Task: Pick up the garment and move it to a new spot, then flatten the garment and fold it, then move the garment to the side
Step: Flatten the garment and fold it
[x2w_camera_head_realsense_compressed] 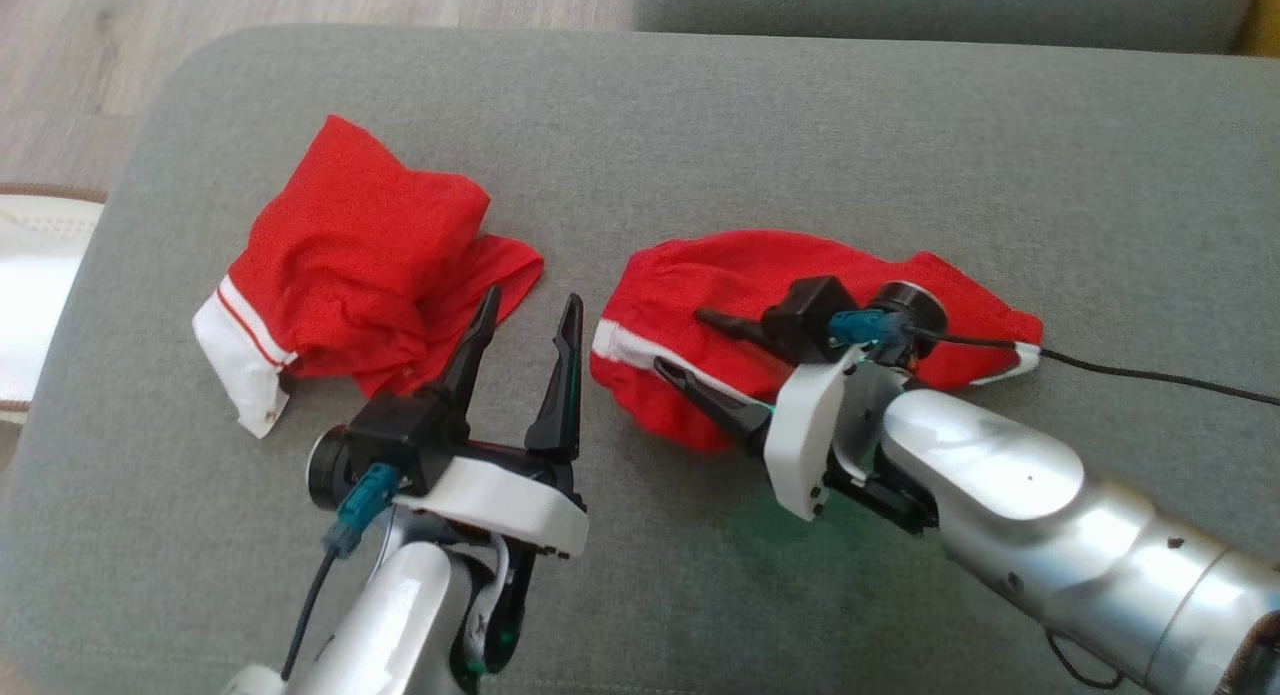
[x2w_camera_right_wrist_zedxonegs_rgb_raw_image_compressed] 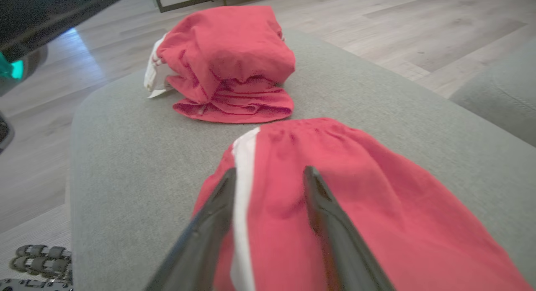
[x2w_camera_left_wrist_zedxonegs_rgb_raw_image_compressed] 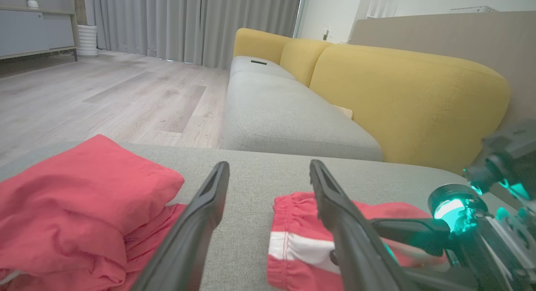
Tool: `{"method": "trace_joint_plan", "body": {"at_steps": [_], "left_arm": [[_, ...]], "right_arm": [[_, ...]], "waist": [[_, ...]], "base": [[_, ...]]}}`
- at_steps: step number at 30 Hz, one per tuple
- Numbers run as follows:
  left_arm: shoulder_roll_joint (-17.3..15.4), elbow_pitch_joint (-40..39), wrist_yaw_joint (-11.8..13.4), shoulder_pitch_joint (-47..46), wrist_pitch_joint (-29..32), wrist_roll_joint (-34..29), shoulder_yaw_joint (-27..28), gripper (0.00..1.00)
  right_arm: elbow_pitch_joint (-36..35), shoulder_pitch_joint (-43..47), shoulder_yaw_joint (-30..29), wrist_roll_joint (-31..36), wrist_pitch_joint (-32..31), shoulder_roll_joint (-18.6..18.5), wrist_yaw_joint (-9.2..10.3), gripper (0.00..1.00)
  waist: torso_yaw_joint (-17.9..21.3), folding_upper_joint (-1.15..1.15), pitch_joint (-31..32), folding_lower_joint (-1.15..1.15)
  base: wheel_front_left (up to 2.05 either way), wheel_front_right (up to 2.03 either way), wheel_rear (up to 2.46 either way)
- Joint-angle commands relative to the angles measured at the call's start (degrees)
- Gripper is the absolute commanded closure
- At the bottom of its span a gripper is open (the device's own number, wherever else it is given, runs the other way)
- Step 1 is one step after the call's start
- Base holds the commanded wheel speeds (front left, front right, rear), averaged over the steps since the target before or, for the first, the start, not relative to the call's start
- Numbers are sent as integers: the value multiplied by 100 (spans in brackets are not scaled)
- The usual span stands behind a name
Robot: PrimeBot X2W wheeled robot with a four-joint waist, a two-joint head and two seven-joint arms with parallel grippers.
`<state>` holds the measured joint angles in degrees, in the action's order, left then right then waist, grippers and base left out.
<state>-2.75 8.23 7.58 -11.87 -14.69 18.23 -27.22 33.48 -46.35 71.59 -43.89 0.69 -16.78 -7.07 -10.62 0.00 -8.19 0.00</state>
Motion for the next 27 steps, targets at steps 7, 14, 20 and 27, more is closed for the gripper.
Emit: {"method": "trace_joint_plan", "body": {"at_steps": [7, 14, 20, 27], "left_arm": [[-13, -193, 24, -105, -30, -50, 388, 0], [-13, -466, 27, -21, -30, -88, 519, 0], [-13, -687, 2, 126, -30, -164, 666, 0], [-13, -666, -115, 350, -30, -254, 712, 0]], "right_arm": [[187, -126, -194, -178, 601, -279, -42, 0], [459, 436, -1687, -201, 1296, -543, -42, 0], [52, 1521, -4403, 755, 1427, -76, -42, 0], [-1559, 3546, -6653, 2407, 1430, 1266, -42, 0]], "waist": [[273, 0, 172, 0], [624, 0, 374, 0], [1012, 0, 440, 0], [1287, 0, 483, 0]], "base": [[0, 0, 0], [0, 0, 0], [0, 0, 0], [0, 0, 0]]}}
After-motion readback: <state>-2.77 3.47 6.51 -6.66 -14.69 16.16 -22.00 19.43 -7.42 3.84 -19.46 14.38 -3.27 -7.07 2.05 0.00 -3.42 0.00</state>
